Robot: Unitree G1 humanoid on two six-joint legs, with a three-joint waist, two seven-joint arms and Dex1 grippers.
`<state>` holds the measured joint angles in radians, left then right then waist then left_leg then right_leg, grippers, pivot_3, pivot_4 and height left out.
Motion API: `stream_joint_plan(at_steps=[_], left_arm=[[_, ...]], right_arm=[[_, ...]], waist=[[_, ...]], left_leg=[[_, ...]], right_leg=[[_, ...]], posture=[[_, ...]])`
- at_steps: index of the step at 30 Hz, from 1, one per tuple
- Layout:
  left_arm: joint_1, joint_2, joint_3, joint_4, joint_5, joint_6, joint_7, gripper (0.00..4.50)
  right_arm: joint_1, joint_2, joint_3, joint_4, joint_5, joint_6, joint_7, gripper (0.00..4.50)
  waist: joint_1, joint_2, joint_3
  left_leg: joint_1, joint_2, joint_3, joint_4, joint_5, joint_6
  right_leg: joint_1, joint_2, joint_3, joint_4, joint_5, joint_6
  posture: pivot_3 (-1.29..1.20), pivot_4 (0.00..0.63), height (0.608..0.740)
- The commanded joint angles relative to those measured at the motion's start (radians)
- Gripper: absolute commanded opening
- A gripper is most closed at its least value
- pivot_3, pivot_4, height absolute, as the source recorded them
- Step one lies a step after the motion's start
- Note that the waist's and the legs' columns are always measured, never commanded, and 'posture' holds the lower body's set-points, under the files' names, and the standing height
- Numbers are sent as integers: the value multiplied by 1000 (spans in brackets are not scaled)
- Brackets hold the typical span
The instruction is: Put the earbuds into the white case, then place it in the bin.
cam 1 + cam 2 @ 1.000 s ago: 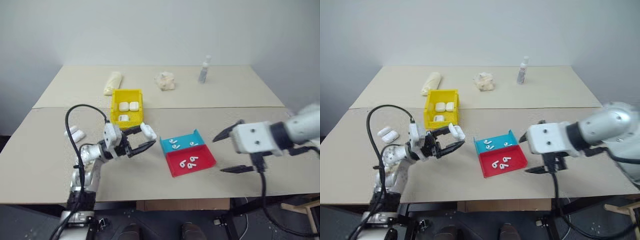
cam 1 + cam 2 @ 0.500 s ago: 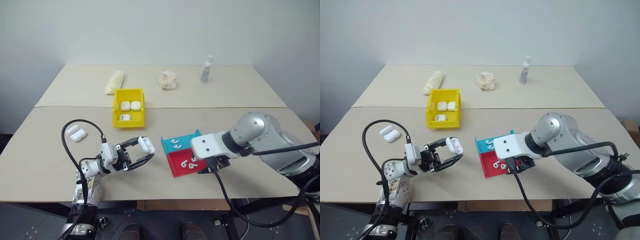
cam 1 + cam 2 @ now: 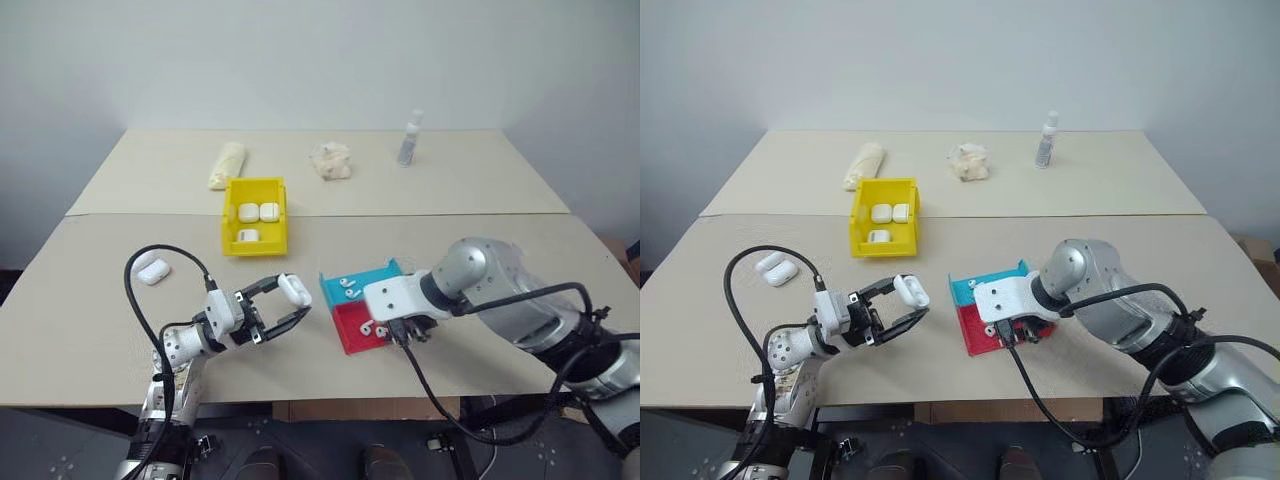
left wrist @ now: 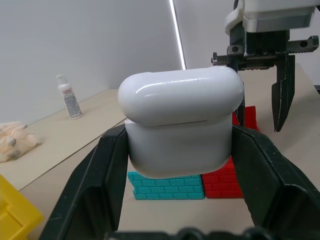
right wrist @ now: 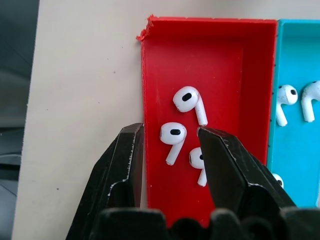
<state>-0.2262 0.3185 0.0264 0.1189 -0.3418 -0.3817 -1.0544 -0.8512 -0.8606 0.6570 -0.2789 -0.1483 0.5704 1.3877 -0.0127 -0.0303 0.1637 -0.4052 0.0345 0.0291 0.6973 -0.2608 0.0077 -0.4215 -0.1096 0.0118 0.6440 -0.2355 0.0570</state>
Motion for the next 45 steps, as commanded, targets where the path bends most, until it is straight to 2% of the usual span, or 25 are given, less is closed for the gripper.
stream_joint_plan(at_steps=[1,13,37,39,45], left_arm=[[8,9,-13,-53,0,4,25,2801],[38,65,-34,-112,-17,60,39,2801],[51,86,-45,-146,2,103,87,2801],[50,88,-46,-144,2,103,88,2801],[46,87,-49,-138,1,103,90,2801]], right_arm=[[-5,16,-9,20,-32,-35,-4,2081],[10,65,-9,101,-79,-72,17,2081],[40,90,-19,148,-117,-111,12,2081],[43,89,-20,146,-116,-112,13,1713],[50,90,-18,151,-126,-122,7,1713]], waist=[[0,0,0],[-1,0,0],[0,0,0],[0,0,0],[0,0,0]], left_leg=[[0,0,0,0,0,0],[0,0,0,-1,0,0],[0,0,0,-1,0,0],[0,0,0,-1,0,0],[0,0,0,-1,0,0]], right_leg=[[0,0,0,0,0,0],[0,0,0,0,0,0],[0,0,0,-1,0,0],[0,0,0,-1,0,0],[0,0,0,-1,0,0]], posture=[[0,150,740],[0,150,740],[0,150,740],[0,150,740],[0,150,740]])
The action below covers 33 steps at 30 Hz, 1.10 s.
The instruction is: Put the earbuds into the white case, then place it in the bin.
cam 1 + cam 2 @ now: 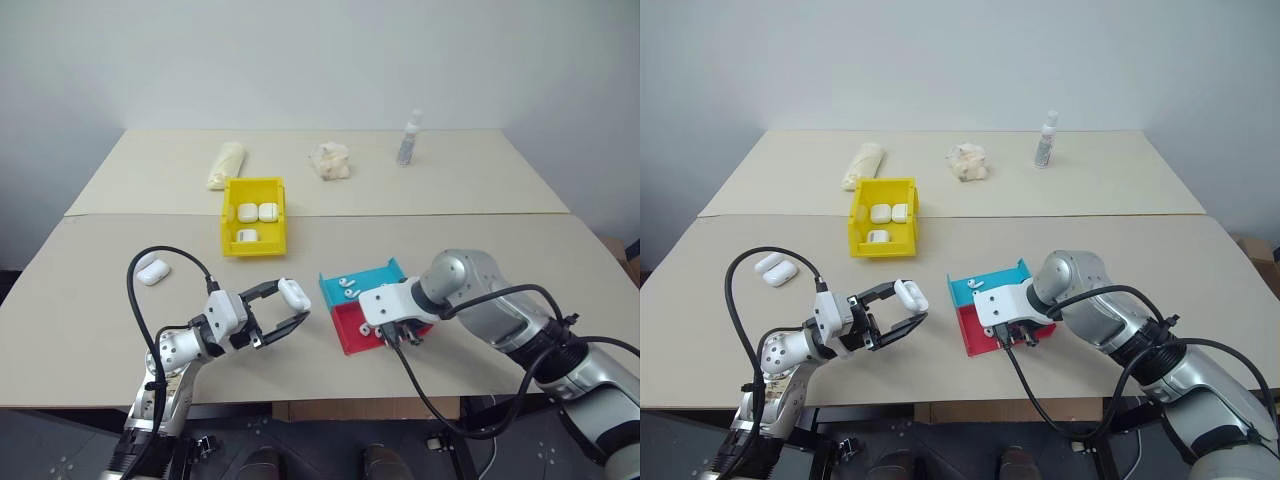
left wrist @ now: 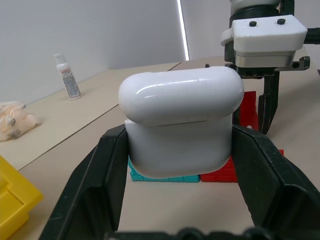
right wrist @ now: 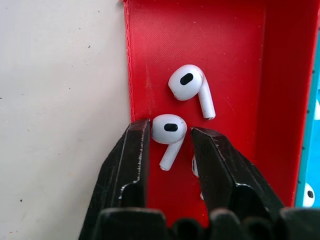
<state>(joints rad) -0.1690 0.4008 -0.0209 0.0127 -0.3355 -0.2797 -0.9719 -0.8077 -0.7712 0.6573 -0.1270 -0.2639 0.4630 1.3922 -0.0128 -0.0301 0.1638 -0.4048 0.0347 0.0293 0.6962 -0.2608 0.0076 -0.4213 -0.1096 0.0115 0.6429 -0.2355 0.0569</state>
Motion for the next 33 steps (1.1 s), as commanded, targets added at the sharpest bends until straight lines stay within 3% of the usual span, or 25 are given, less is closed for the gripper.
stream_joint_plan(at_steps=[1,4,8,19,23,26,28,33], left_arm=[[-12,3,-3,-30,-4,0,8,2801],[-10,1,-6,-33,-1,1,12,2801],[-6,5,-8,-39,1,13,20,2801],[-20,4,-6,-57,-20,28,17,2801],[-35,17,4,-100,-79,66,-14,2801],[-49,27,5,-159,-149,113,-51,2801],[-61,34,0,-191,-189,147,-72,2801],[-96,35,-4,-212,-242,186,-124,2801]], right_arm=[[8,-1,-18,-3,-12,-18,3,1713],[12,-4,-19,-10,-11,-20,8,1713],[18,-7,-19,-14,-15,-23,9,644],[19,-16,-79,-101,24,31,13,644],[23,-47,-228,-251,126,151,14,644],[-7,-49,-413,-331,256,262,-6,644],[-2,-40,-548,-356,333,241,-46,644],[37,108,-825,-400,566,172,-184,644]], waist=[[0,0,0],[0,0,0],[0,0,0],[1,0,0],[1,1,0],[2,1,0],[2,1,0],[1,0,0]], left_leg=[[0,0,0,0,0,0],[0,0,0,0,0,0],[0,0,0,0,0,0],[0,0,0,0,0,0],[-1,0,0,0,0,0],[-1,0,-1,0,0,0],[-1,0,-1,0,0,0],[0,0,-1,-1,0,0]], right_leg=[[0,0,0,0,0,0],[0,0,0,0,0,0],[1,0,0,0,0,0],[0,0,0,0,0,0],[-1,0,0,-1,0,0],[0,0,0,-1,0,0],[0,0,0,-1,0,0],[2,0,-1,-2,0,0]], posture=[[0,150,740],[0,150,740],[0,150,740],[0,150,740],[0,150,740],[0,150,740],[0,150,740],[0,150,740]])
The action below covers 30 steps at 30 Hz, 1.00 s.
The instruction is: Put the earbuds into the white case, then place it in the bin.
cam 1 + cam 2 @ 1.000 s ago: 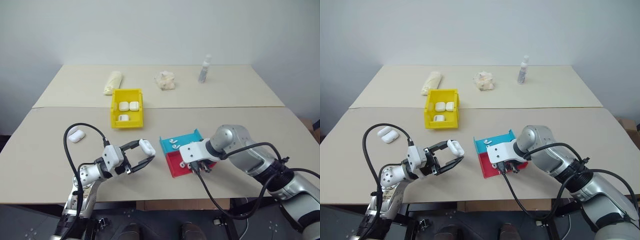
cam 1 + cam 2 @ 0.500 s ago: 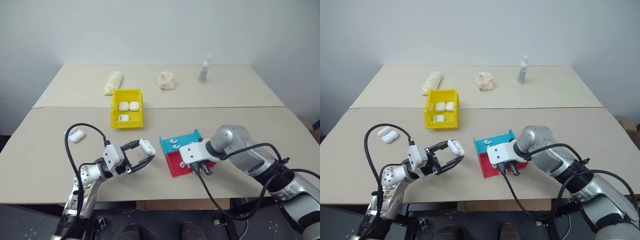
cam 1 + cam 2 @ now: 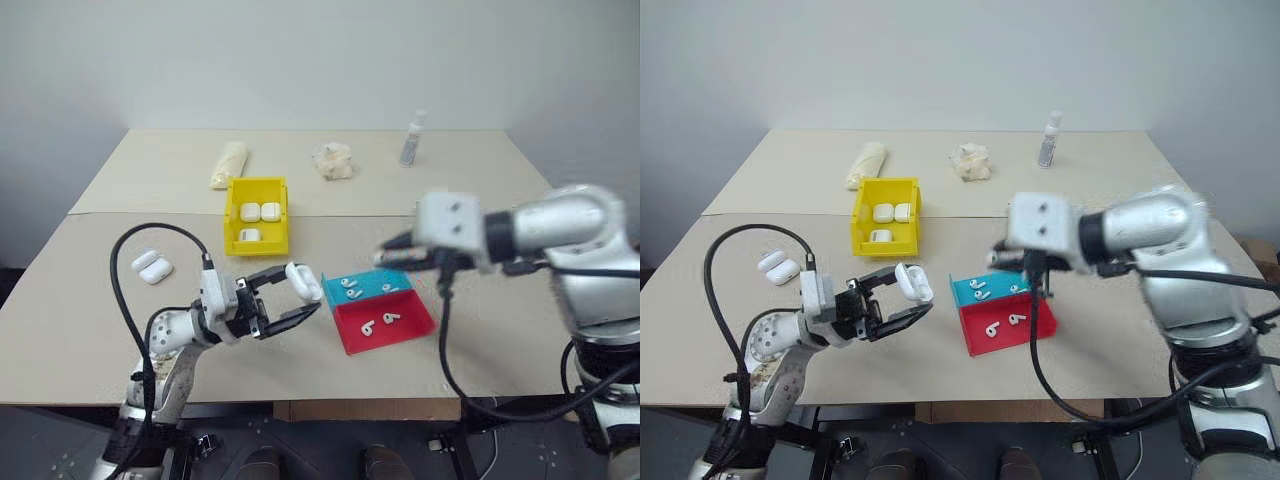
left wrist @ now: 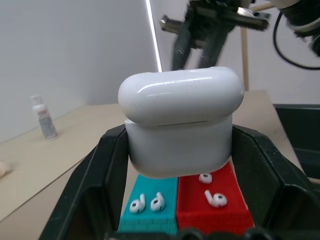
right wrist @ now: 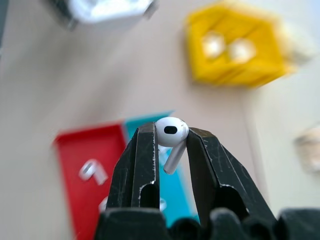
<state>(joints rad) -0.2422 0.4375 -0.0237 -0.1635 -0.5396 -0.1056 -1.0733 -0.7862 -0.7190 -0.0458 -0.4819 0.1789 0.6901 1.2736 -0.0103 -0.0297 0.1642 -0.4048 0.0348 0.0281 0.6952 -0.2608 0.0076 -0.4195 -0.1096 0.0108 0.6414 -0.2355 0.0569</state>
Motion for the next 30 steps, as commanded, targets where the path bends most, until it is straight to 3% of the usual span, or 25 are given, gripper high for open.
stream_joint_plan(at_steps=[1,8,13,20,30], left_arm=[[-30,-12,-4,-33,-57,13,-41,2801],[-74,-28,-13,-26,-118,52,-129,2801],[-119,-25,-14,-16,-134,72,-188,2801],[-143,-75,-18,-9,-137,53,-199,2801],[-142,-107,-15,12,-125,25,-227,2801]], right_arm=[[33,117,-167,-56,191,-99,-88,644],[133,299,-185,-29,452,-319,-60,644],[117,365,-78,88,433,-485,-10,644],[93,357,-4,237,410,-599,35,644],[114,332,51,259,398,-638,33,644]], waist=[[-2,0,0],[-3,0,0],[-6,1,0],[-4,1,0],[-4,1,0]], left_leg=[[0,0,0,0,0,0],[0,0,0,0,0,0],[2,0,0,0,0,0],[1,0,0,0,0,0],[1,0,0,0,0,0]], right_leg=[[0,0,0,0,0,0],[0,0,0,1,0,0],[1,0,0,1,0,0],[0,1,0,0,0,0],[0,1,0,1,0,0]], posture=[[0,150,740],[0,150,740],[0,150,740],[0,150,740],[0,150,740]])
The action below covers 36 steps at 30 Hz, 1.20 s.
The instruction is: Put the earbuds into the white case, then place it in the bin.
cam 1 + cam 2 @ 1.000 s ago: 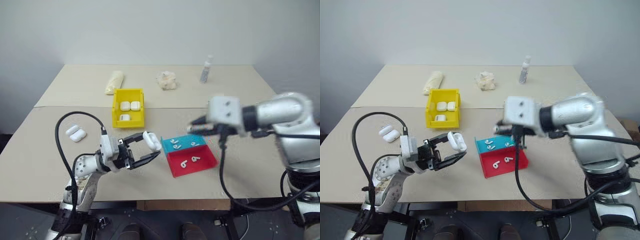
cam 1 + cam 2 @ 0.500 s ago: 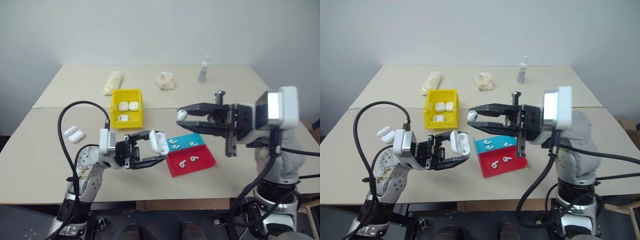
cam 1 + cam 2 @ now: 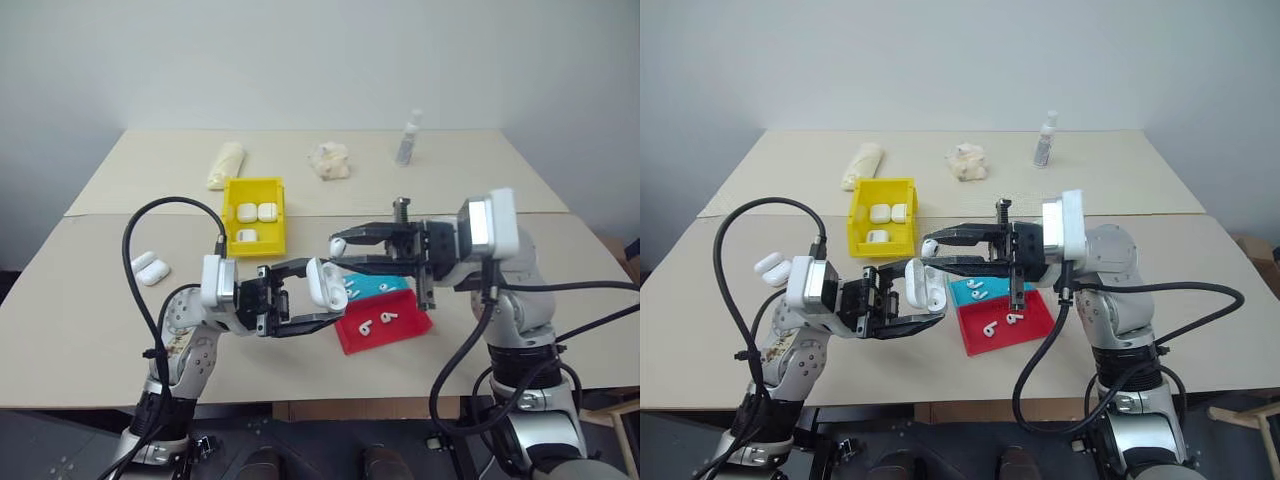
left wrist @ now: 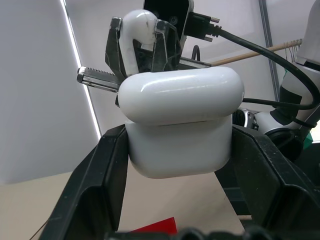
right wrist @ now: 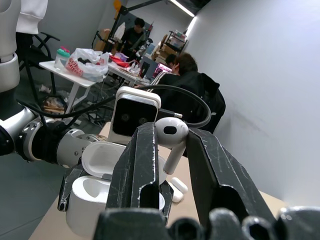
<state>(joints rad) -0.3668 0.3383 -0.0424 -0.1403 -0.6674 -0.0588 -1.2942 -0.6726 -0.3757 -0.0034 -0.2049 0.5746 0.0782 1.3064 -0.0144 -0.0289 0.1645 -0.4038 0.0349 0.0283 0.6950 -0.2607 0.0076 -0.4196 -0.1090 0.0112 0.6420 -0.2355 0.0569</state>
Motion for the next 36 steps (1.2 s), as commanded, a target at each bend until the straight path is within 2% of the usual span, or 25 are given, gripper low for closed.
stream_joint_plan(at_steps=[1,29,34,36], left_arm=[[-18,-8,3,-11,6,-22,-5,2801],[-40,-37,3,29,47,-59,-15,2801],[-40,-33,5,29,57,-57,-14,2801],[-39,-33,9,36,60,-62,-19,2801]], right_arm=[[2,-13,12,-19,2,-28,-1,644],[38,-63,71,31,-40,-30,2,644],[43,-89,97,35,-74,-51,17,2241],[48,-99,94,33,-66,-52,30,2241]], waist=[[1,0,0],[2,0,0],[2,0,0],[2,0,0]], left_leg=[[0,0,0,0,0,0],[0,0,0,0,0,0],[0,0,0,0,0,0],[0,0,0,0,0,0]], right_leg=[[0,0,0,0,0,0],[0,0,0,0,0,0],[0,0,0,-1,0,0],[0,0,0,0,0,0]], posture=[[0,150,740],[0,150,740],[0,150,740],[0,150,740]])
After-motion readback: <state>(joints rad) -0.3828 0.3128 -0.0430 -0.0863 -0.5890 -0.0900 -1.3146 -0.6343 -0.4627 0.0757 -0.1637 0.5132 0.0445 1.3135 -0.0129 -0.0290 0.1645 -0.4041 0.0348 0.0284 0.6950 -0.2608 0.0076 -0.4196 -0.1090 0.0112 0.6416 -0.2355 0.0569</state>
